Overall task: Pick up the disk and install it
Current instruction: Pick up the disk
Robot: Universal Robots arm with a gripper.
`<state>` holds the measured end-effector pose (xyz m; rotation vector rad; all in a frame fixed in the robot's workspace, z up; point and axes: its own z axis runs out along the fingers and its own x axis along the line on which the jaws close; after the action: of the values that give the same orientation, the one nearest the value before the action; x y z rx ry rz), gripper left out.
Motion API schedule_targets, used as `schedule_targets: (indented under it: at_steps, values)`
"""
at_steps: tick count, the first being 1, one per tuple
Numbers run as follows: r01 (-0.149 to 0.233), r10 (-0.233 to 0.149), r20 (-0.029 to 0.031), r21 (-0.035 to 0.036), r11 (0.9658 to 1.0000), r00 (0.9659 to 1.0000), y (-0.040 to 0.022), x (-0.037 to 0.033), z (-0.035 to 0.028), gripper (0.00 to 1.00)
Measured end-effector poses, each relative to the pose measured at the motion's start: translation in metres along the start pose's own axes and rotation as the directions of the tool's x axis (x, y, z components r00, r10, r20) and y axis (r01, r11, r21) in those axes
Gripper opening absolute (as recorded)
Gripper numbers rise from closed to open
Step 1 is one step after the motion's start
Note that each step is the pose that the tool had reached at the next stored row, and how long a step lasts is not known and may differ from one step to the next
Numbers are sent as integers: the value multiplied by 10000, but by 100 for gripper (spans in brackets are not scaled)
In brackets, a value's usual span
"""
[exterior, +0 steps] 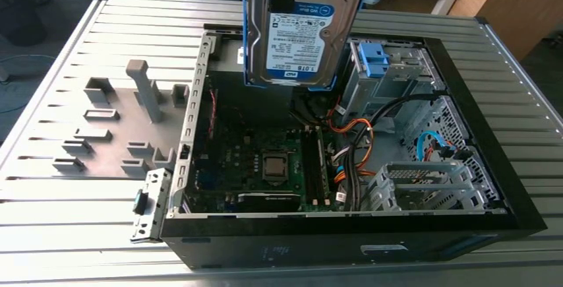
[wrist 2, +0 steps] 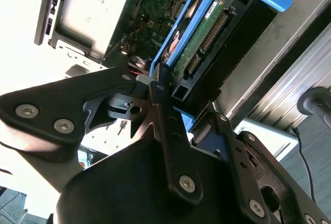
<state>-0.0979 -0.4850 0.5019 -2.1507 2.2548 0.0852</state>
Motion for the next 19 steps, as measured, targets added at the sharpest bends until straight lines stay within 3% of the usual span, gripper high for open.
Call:
schedule_targets:
  at_steps: [19]
  values:
    - [-1,1,-1,0,10000,10000,-3,69,-4,36]
